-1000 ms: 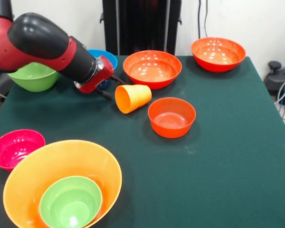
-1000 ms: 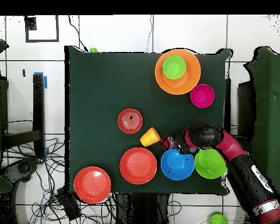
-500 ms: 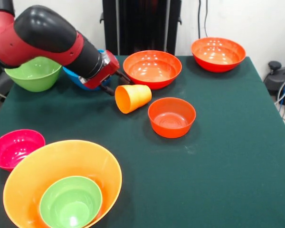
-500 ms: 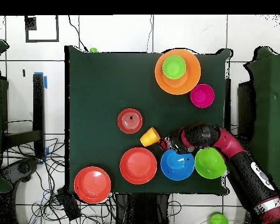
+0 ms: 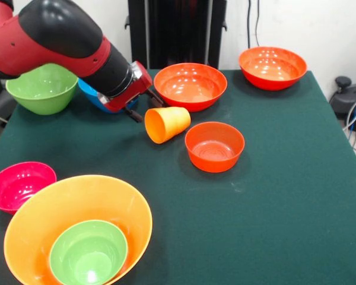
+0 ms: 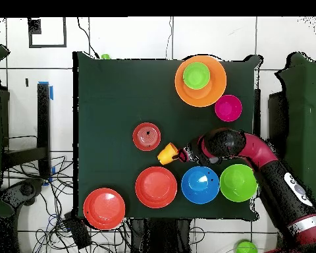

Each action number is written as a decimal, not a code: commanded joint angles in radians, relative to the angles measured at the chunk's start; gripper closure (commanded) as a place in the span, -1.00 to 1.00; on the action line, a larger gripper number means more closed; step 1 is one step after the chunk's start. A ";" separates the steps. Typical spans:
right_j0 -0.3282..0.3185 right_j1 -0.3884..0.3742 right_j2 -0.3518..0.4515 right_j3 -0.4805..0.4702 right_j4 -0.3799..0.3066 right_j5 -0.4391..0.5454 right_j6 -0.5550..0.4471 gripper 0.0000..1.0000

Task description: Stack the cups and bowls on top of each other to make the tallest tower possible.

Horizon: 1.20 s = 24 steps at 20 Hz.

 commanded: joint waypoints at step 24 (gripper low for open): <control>0.103 -0.030 0.030 -0.161 0.087 0.116 -0.207 -1.00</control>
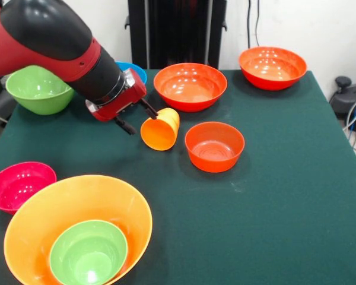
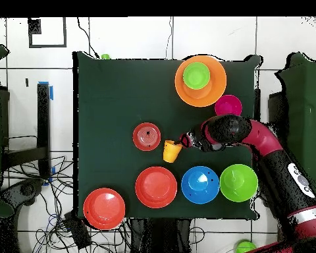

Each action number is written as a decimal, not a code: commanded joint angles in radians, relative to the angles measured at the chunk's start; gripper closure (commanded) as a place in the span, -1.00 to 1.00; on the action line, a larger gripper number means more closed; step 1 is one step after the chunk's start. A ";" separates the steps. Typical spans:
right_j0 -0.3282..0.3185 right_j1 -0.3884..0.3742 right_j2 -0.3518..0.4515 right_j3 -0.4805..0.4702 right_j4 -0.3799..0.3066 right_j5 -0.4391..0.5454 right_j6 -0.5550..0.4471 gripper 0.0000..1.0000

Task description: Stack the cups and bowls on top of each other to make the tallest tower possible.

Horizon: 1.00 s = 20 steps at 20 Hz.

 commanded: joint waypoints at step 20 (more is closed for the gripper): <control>0.043 0.051 0.083 0.021 0.088 0.062 -0.223 -1.00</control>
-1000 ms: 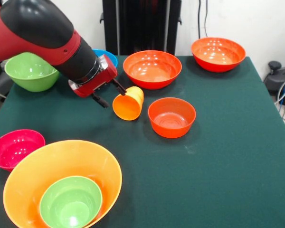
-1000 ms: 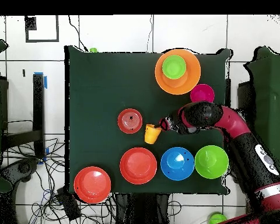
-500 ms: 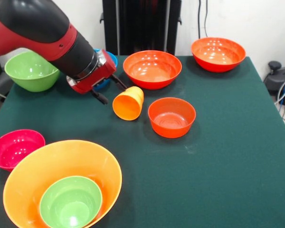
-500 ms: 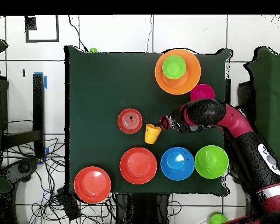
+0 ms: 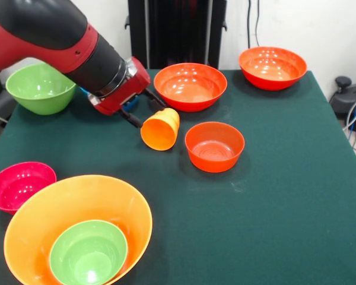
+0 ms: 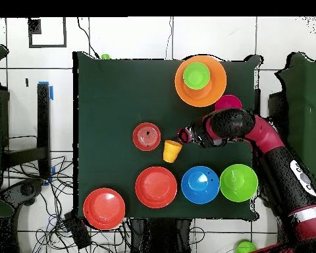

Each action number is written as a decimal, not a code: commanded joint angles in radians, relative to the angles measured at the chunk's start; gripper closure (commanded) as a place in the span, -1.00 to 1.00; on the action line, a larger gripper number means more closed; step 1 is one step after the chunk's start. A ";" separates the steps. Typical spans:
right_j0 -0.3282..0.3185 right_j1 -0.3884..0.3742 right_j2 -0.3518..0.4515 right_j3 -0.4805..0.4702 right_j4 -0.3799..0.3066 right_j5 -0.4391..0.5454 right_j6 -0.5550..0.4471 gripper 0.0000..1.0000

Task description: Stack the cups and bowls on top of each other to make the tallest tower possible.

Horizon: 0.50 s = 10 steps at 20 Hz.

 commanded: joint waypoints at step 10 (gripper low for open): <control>0.051 0.149 0.036 -0.022 -0.054 -0.019 -0.270 -1.00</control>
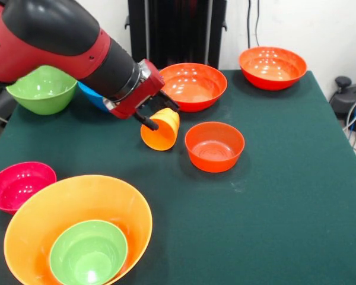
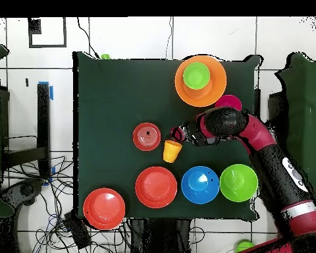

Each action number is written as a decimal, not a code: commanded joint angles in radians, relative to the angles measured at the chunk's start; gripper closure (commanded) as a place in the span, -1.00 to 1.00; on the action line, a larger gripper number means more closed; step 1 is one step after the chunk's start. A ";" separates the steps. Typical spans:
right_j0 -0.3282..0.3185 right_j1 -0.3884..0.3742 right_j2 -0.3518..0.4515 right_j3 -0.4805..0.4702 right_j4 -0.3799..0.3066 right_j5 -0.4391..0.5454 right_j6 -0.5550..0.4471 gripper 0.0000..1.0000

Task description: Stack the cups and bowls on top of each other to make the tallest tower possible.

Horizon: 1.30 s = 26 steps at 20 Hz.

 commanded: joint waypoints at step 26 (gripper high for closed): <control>0.099 0.114 -0.114 -0.117 -0.280 -0.039 -0.214 -1.00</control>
